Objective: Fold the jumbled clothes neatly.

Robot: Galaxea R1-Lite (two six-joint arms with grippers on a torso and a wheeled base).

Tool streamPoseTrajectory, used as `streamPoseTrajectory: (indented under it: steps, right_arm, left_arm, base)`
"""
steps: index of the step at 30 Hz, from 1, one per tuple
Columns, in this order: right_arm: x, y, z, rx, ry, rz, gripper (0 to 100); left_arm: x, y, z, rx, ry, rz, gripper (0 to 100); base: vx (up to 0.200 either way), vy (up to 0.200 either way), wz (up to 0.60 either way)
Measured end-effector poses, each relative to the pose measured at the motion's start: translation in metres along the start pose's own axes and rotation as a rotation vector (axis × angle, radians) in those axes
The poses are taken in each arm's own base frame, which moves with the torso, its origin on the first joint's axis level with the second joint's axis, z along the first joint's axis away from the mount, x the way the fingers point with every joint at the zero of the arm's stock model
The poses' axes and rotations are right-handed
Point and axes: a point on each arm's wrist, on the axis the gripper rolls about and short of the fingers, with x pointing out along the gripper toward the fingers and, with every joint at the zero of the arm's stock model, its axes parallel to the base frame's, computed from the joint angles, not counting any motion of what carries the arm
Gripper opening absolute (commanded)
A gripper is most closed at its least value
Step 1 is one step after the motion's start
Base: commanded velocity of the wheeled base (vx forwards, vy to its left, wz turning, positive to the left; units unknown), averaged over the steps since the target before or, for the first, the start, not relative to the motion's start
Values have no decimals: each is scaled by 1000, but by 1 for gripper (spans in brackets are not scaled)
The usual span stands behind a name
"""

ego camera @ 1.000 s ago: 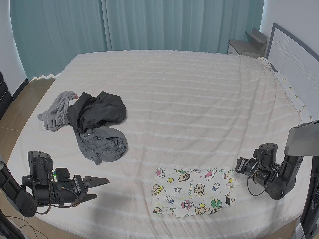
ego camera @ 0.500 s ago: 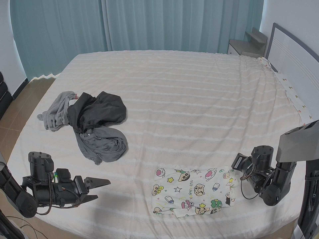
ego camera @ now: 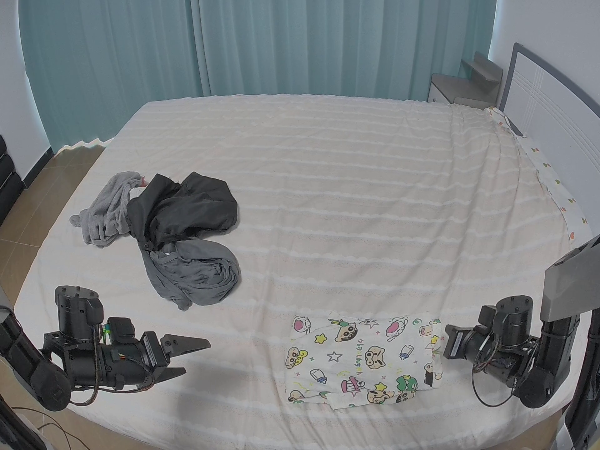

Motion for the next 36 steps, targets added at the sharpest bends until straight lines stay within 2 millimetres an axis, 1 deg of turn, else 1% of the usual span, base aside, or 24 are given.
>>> streamPoseTrajectory:
  steps: [4, 8, 11, 13, 19, 23, 27, 36]
  right_arm:
    - [-10, -8, -8, 35, 113, 120, 0]
    - [-15, -14, -9, 88, 147, 133, 0]
    - [-17, -16, -8, 139, 152, 136, 0]
    - [-19, -17, -6, 183, 150, 140, 0]
    - [-23, -14, 0, 325, 138, 158, 0]
    - [-26, -11, 2, 363, 133, 175, 0]
    - [-27, -9, 3, 369, 126, 185, 0]
    - [-29, -7, 4, 365, 118, 191, 0]
  left_arm:
    - [8, -6, -6, 35, -9, 36, 100]
    - [26, -14, -13, 85, -22, 92, 100]
    - [49, -18, -18, 131, -27, 151, 100]
    - [69, -21, -21, 176, -17, 175, 100]
    - [125, -33, -24, 307, 6, 165, 100]
    - [152, -32, -31, 378, 34, 164, 100]
    - [173, -26, -37, 449, 65, 173, 100]
    - [202, -20, -36, 571, 74, 174, 100]
  base:
    - [0, 0, 0]
    - [0, 0, 0]
    - [0, 0, 0]
    - [0, 0, 0]
    - [0, 0, 0]
    - [0, 0, 0]
    - [0, 0, 0]
    - [0, 0, 0]
